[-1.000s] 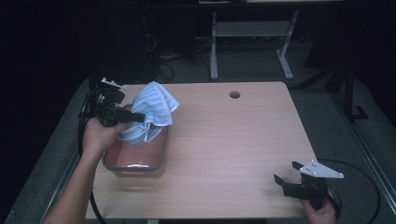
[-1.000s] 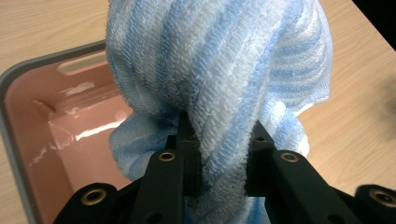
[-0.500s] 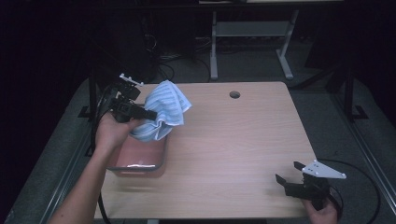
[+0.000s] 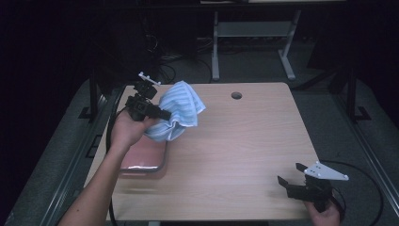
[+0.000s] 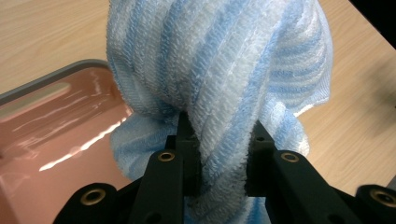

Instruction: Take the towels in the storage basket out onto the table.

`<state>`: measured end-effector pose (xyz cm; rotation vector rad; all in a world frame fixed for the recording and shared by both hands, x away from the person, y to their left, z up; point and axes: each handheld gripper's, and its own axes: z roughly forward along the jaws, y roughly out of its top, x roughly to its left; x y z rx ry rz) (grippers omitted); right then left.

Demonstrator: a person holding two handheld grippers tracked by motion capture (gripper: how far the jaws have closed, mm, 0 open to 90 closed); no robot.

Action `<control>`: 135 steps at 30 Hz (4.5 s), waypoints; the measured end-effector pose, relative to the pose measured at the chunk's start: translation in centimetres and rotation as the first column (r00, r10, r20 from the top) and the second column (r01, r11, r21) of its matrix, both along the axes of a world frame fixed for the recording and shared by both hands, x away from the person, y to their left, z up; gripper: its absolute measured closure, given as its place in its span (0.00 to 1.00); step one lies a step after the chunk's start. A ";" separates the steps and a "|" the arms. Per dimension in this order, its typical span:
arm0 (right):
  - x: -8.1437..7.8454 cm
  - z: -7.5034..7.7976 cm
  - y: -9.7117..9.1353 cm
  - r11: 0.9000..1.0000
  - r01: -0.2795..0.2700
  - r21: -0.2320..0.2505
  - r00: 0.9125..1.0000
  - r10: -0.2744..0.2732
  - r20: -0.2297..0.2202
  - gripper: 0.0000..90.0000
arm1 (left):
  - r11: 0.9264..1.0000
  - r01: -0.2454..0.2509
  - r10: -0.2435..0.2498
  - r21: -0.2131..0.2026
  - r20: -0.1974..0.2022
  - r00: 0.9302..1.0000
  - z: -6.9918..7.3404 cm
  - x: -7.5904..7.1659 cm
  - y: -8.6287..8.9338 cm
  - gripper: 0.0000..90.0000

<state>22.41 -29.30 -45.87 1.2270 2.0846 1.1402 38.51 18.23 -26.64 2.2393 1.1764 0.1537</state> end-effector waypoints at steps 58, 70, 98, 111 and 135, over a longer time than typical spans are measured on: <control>0.1 0.3 -0.1 1.000 -0.005 0.009 1.000 0.004 0.008 0.16 | 0.984 0.169 -0.166 0.062 -0.059 0.984 -3.0 2.2 -12.2 0.81; 0.1 0.3 -0.2 1.000 -0.006 0.012 1.000 0.006 0.010 0.16 | 0.981 0.176 -0.170 0.078 -0.082 0.982 -4.2 2.6 -14.3 0.80; 0.1 0.3 -0.3 1.000 -0.006 0.016 1.000 0.006 0.015 0.16 | 0.976 0.192 -0.178 0.105 -0.124 0.976 -7.1 4.1 -18.3 0.80; 0.1 0.3 -0.2 1.000 -0.008 0.016 1.000 0.008 0.015 0.16 | 0.971 0.192 -0.168 0.144 -0.168 0.971 -10.0 4.8 -19.8 0.79; 0.3 0.2 -0.1 1.000 -0.018 0.012 1.000 0.018 0.011 0.16 | 0.968 0.165 -0.129 0.191 -0.189 0.974 -13.4 4.8 -20.0 0.75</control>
